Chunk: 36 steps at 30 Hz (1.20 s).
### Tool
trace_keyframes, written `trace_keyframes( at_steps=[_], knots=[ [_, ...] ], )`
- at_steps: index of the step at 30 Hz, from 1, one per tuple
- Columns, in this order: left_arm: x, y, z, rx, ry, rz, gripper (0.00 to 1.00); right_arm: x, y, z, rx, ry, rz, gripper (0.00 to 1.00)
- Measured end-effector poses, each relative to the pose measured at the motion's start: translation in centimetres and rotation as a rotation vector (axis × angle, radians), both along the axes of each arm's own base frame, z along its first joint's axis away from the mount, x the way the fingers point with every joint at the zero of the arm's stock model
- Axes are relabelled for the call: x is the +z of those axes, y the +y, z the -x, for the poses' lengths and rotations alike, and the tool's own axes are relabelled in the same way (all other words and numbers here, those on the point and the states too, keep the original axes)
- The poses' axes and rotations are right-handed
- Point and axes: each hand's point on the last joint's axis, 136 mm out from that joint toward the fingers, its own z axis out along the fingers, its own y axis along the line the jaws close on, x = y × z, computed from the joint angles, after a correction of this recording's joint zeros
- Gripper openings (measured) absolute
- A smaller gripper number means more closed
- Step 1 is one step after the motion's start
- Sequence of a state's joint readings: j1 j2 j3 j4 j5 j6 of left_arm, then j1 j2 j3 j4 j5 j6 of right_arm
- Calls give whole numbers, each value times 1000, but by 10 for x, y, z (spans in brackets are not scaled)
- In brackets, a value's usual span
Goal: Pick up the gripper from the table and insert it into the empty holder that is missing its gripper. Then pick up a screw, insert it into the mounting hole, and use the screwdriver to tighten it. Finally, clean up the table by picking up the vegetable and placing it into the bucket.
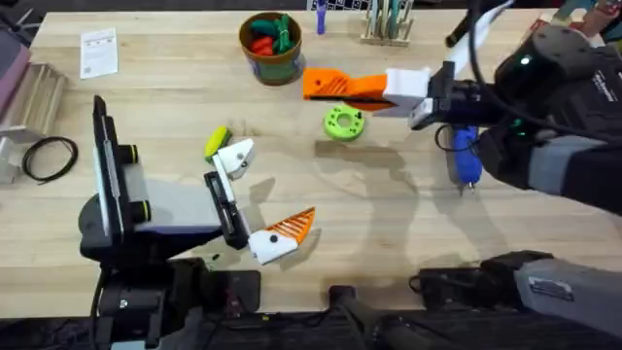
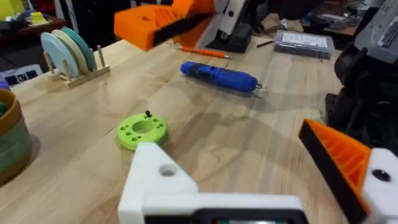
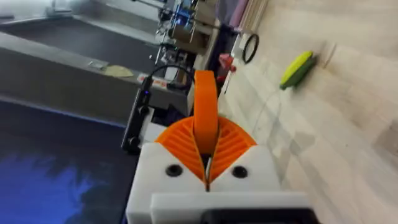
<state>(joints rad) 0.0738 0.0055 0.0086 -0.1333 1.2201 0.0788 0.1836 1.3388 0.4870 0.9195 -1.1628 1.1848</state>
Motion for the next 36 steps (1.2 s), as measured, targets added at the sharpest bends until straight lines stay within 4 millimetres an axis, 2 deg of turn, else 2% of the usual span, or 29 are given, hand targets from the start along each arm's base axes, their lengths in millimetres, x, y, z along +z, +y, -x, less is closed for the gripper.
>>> trace_keyframes(
  at_steps=[10, 19, 27, 36],
  knots=[
    [0, 0, 0, 0, 0, 0, 985, -35, 22, 22, 225, 166, -12, 8],
    [0, 0, 0, 0, 0, 0, 986, -30, 39, 36, 433, 162, -2, 8],
    [0, 0, 0, 0, 0, 0, 986, -55, 56, 49, 530, 247, 14, 8],
    [0, 0, 0, 0, 0, 0, 985, -57, 66, 57, 556, 234, 18, 8]
  ],
)
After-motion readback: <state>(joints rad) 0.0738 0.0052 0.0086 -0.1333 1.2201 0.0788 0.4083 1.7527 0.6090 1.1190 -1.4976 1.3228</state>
